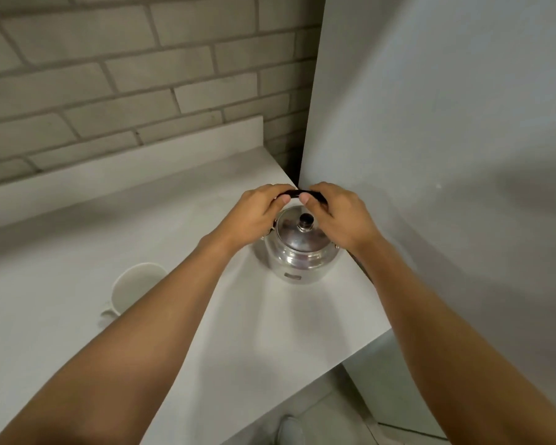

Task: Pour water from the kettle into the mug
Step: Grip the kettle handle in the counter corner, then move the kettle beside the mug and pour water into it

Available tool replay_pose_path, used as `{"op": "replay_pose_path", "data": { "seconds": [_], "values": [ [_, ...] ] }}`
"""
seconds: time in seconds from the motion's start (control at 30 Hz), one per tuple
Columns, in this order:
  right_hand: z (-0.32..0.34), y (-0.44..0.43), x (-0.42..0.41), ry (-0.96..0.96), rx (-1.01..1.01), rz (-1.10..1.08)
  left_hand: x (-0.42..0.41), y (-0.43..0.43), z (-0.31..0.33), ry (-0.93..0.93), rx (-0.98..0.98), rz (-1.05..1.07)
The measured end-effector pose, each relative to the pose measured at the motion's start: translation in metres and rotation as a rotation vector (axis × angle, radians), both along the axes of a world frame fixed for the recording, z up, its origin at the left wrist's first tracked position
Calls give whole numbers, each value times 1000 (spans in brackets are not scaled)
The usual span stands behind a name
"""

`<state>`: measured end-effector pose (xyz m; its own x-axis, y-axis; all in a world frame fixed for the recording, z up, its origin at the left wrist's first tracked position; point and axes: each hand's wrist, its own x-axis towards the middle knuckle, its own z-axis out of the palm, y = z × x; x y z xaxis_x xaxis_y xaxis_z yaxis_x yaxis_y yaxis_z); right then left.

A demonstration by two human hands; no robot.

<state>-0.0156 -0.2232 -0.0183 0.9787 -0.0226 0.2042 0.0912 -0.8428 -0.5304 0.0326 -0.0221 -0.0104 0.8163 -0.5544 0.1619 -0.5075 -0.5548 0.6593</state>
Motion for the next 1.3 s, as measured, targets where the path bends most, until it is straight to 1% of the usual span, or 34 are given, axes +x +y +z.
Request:
{"op": "replay_pose_path", "data": {
  "seconds": [0.07,0.2,0.33,0.43,0.53,0.6,0.63,0.7,0.73,0.8,0.9,1.07,1.3],
  "values": [
    [3,-3,4,11,30,43,-2,0,-1,-18,-20,22],
    [5,-6,4,54,198,110,-5,3,0,-18,-31,44],
    [14,4,-5,-45,308,105,-12,11,12,-40,-86,50],
    [28,17,-16,-147,320,138,-25,22,18,-58,-166,94],
    [42,33,-28,-209,282,163,-47,35,19,-49,-279,243],
    [50,43,-36,-224,282,161,-71,50,15,-105,-338,313],
    [54,47,-40,-232,285,161,-85,58,11,-171,-325,313],
    [62,56,-49,-249,289,167,-111,75,1,-314,-223,264],
    [65,60,-53,-259,287,175,-122,82,-5,-358,-165,237],
    [70,70,-61,-273,275,197,-141,91,-16,-388,-77,209],
    [76,85,-73,-271,265,223,-167,91,-29,-335,-26,218],
    [78,102,-94,-209,262,251,-192,99,-40,-208,-74,268],
    [78,117,-112,-188,226,257,-208,109,-41,-170,-176,222]
  ]
}}
